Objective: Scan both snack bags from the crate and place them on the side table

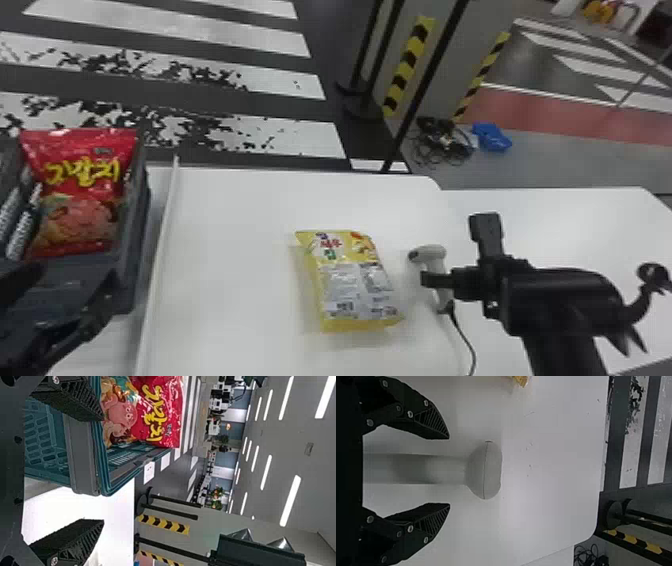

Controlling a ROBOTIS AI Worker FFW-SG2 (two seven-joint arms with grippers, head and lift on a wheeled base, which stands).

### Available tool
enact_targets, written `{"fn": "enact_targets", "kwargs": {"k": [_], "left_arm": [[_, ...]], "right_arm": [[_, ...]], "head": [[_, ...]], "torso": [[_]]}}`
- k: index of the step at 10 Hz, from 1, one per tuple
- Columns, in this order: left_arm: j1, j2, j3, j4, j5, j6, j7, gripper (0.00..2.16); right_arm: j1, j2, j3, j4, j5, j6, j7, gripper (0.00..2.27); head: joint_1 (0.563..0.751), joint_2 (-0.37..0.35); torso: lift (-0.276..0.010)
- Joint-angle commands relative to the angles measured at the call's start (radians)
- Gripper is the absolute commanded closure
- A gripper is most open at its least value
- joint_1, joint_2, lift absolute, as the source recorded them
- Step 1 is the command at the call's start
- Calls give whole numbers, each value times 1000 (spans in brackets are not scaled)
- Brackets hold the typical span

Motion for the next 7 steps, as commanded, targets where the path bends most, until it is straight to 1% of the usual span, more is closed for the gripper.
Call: {"fn": "enact_targets", "kwargs": {"k": [1,3,4,5,6,7], "left_arm": [[1,0,-1,-2,0,0,0,80],[1,2,-2,-1,0,0,0,80],[1,2,-6,-2,0,0,0,80],[-1,2,-7,-1,0,0,0,80],[1,2,-7,-1,0,0,0,80],[1,2,-6,-2,0,0,0,80]], "right_arm": [[23,3,-16,-63,2,37,-2,53],[73,11,-68,-200,-26,135,0,39],[93,14,-87,-246,-46,172,3,39],[113,14,-104,-278,-81,205,26,39],[124,17,-131,-303,-144,242,64,53],[133,24,-177,-315,-248,279,104,63]], "head": [[695,-343],[695,-350],[695,-350],[695,-350],[695,-350],[695,-350]], "torso": [[-95],[-95],[-95],[-95],[-95],[-95]]}}
